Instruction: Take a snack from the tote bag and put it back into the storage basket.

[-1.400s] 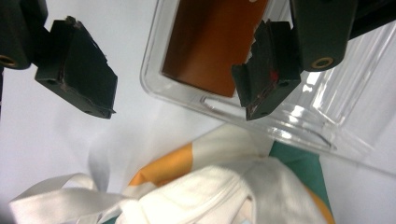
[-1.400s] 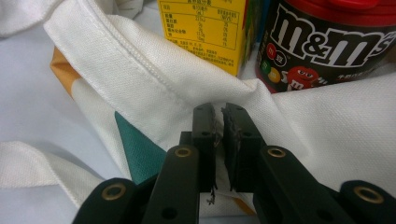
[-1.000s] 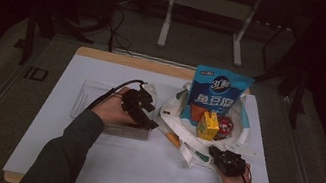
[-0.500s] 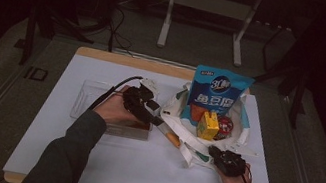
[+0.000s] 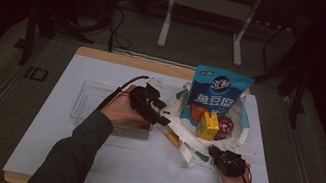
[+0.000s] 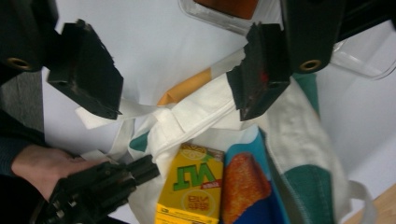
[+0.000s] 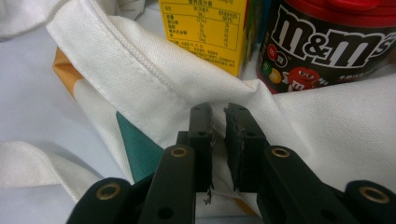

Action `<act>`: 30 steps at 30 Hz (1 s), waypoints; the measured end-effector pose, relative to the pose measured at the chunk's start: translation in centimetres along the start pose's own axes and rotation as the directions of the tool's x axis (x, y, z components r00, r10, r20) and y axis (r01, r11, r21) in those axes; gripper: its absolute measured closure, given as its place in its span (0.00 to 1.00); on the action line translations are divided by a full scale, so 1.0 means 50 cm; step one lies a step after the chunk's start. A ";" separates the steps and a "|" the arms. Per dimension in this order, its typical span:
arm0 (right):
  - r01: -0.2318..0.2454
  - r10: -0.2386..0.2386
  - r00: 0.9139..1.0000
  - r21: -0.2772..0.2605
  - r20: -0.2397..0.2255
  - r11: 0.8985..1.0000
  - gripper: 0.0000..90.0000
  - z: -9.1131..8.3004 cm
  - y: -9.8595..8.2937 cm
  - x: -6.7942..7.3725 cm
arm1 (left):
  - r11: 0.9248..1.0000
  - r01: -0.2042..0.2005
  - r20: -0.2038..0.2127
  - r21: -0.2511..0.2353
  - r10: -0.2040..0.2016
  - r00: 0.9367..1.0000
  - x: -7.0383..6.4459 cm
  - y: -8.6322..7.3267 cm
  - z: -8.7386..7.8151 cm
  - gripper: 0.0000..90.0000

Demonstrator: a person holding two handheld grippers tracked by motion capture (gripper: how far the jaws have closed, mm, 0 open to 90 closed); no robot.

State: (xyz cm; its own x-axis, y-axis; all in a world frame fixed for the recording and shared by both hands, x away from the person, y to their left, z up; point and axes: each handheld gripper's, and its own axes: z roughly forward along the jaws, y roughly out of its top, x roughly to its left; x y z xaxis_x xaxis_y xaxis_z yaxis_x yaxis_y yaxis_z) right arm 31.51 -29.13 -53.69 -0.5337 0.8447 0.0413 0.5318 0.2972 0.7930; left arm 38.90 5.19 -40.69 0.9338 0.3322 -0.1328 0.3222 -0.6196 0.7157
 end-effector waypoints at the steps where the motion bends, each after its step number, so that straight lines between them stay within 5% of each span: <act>1: 0.000 0.000 1.000 -0.001 0.001 1.000 0.89 0.000 0.000 0.000 | 1.000 -0.007 -0.015 0.004 0.007 1.000 -0.003 0.002 0.003 0.36; 8: -0.001 0.001 1.000 -0.001 0.000 1.000 0.88 0.000 0.000 0.000 | 1.000 -0.002 -0.022 -0.027 0.002 1.000 -0.006 0.016 0.011 0.33; 13: -0.001 0.001 1.000 -0.001 -0.001 1.000 0.88 0.000 0.000 0.000 | 1.000 0.026 -0.083 -0.003 -0.026 0.996 -0.006 0.027 0.021 0.37; 19: 0.003 -0.003 1.000 -0.002 -0.001 1.000 0.87 0.000 0.000 0.000 | 0.998 -0.006 -0.102 -0.059 0.000 0.995 -0.018 0.035 0.031 0.43; 30: 0.002 -0.002 1.000 -0.002 -0.002 1.000 0.86 0.000 0.000 0.000 | 0.997 -0.044 -0.150 -0.064 0.034 0.988 -0.038 0.053 0.071 0.49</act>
State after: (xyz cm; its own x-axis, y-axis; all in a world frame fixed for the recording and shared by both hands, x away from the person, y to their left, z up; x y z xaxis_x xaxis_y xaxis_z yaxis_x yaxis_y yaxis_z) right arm 31.50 -29.16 -53.69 -0.5361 0.8431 0.0415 0.5296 0.2977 0.7943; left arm 38.53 0.39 -40.95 0.9104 0.4137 -0.0040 0.2701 -0.5869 0.7633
